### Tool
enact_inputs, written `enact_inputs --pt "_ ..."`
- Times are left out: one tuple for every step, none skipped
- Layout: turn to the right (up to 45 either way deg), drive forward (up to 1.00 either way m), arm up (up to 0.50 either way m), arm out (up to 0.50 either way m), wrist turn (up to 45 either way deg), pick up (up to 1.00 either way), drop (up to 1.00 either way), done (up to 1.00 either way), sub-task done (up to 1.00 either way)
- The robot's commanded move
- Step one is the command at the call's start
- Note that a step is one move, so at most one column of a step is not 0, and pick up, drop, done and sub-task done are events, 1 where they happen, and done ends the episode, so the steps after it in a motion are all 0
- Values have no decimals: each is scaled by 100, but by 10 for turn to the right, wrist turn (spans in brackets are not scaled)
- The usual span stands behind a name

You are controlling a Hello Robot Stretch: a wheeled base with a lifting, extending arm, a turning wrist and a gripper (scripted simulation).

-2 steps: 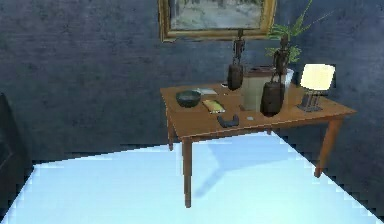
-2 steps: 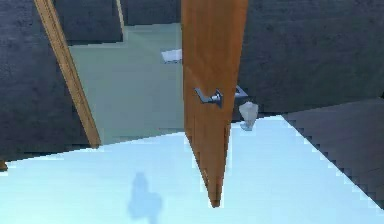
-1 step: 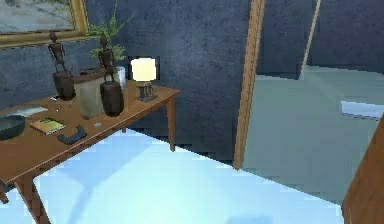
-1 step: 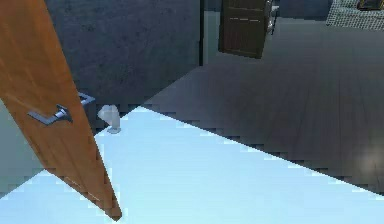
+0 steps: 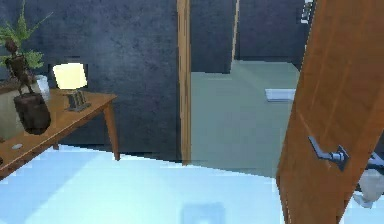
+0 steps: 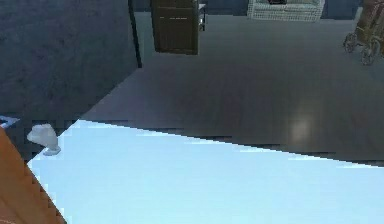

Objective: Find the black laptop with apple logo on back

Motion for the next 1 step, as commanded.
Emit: enact_inputs --pt "30 0 0 0 0 0 0 0 0"
